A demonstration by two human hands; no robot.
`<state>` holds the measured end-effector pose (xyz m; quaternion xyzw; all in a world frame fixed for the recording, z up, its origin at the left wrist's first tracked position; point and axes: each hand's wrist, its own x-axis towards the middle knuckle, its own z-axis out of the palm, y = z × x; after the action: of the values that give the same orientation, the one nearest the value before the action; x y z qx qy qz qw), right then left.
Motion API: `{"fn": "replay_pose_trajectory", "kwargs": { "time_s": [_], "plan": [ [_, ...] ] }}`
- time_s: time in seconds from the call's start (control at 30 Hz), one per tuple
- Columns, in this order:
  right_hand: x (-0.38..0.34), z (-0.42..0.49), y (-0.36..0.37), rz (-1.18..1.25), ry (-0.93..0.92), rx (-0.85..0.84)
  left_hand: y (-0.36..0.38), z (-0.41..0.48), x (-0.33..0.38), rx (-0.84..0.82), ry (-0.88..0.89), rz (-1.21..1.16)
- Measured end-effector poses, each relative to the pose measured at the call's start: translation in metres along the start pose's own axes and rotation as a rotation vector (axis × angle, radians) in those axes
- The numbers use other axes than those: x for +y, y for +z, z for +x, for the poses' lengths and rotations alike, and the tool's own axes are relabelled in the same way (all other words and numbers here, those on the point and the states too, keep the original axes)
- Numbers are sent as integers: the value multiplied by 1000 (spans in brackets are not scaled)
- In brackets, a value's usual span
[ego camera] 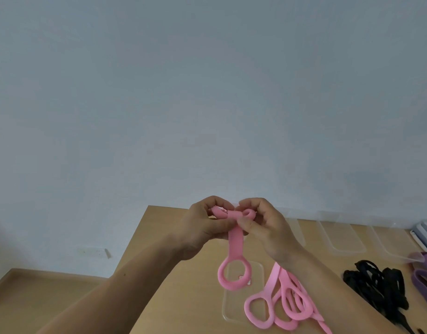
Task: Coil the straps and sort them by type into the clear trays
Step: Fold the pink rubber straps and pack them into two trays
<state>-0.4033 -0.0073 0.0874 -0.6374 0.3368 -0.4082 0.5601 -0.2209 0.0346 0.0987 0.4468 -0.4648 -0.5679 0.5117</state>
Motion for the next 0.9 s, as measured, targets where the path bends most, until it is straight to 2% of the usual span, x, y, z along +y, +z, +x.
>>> {"fn": "replay_pose_trajectory", "kwargs": {
  "time_s": [0.13, 0.23, 0.37, 0.53, 0.6, 0.9],
  "plan": [
    [-4, 3, 0, -35, 91, -4, -2, -2, -1, 17, 58, 84],
    [-2, 4, 0, -73, 75, -27, -2, -2, 0, -5, 79, 113],
    [-3, 5, 2, -49, 22, 24, 1, -2, 0, 12, 74, 142],
    [-1, 2, -3, -56, -23, 31, 0, 1, 7, -20, -87, 90],
    [-1, 1, -5, -53, -37, 31, 1, 0, 9, -74, -127, 148],
    [3, -1, -5, -210, -131, 52, 6, 4, 4, -64, -158, 136]
  ]
}}
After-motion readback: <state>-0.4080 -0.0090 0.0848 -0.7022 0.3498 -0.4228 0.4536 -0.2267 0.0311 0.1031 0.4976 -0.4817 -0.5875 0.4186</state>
